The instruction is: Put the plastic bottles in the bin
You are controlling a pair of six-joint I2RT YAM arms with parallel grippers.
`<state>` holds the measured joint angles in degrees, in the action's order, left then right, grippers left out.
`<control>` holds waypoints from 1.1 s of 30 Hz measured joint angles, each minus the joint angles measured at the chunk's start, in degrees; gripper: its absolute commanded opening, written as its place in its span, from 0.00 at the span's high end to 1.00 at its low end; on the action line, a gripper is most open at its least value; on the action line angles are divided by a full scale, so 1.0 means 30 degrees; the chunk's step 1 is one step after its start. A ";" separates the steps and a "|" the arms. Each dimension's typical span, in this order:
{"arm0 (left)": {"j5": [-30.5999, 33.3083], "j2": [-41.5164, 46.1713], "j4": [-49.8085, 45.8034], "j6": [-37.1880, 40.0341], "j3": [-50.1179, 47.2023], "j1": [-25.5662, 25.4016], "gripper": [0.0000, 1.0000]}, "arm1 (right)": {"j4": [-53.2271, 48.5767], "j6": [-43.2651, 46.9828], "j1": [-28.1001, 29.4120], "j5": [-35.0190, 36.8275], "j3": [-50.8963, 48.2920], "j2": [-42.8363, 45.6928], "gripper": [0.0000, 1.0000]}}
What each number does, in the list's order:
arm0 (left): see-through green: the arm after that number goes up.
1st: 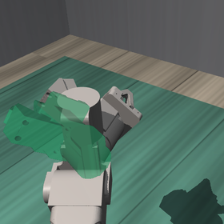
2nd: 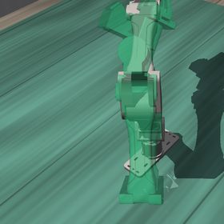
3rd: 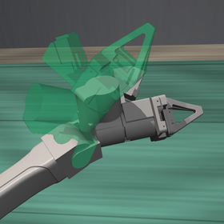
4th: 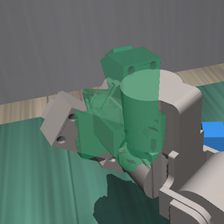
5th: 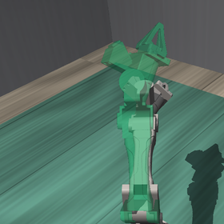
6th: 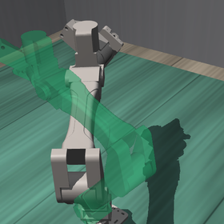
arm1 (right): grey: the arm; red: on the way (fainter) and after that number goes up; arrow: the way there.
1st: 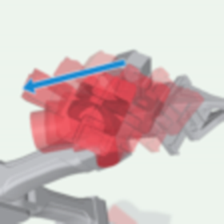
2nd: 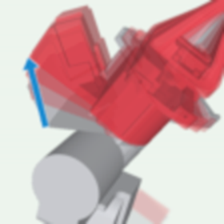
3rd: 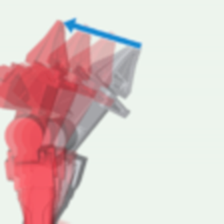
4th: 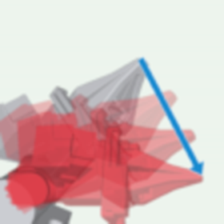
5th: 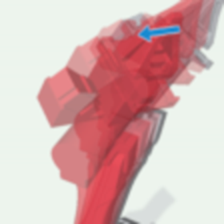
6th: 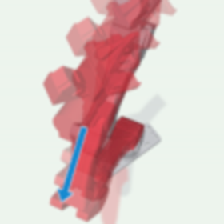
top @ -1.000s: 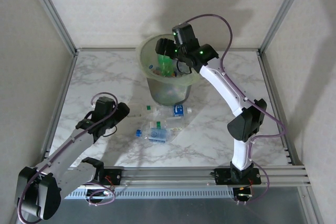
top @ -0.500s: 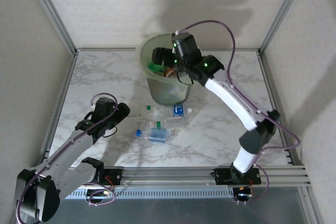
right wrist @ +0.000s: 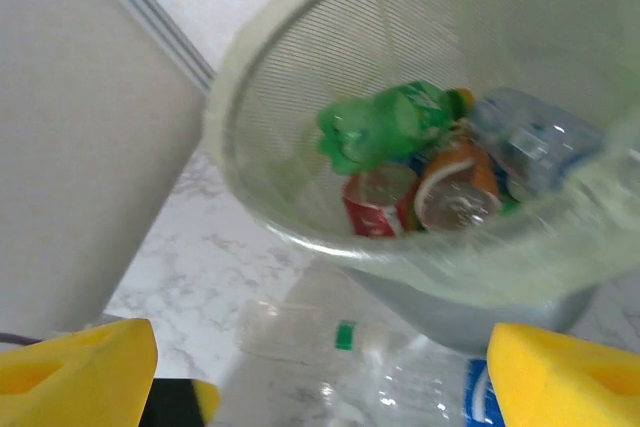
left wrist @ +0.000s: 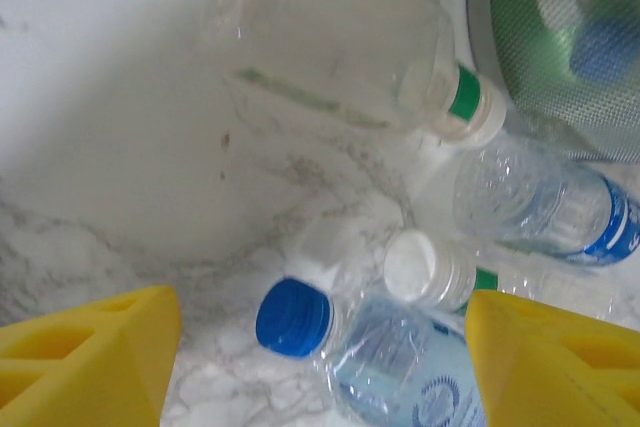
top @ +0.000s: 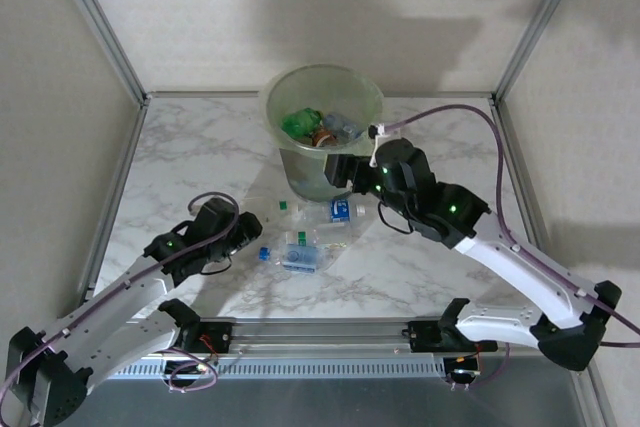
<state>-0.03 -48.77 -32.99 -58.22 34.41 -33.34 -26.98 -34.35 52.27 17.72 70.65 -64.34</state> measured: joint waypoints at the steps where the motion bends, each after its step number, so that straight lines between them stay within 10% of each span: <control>1: -0.0109 -0.0007 -0.0087 -0.0328 -0.0015 -0.0262 0.25 | 0.0080 -0.0146 0.0007 0.0117 -0.0452 0.0255 0.14; 33: -0.1078 -0.4823 0.6521 -0.8204 -0.3337 -0.1625 0.46 | 0.0211 -0.1348 0.0044 0.0080 -0.4022 0.1851 0.14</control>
<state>-3.27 -63.24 -13.43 -82.83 24.40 -38.22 -26.35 -38.39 52.40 17.96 58.59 -58.78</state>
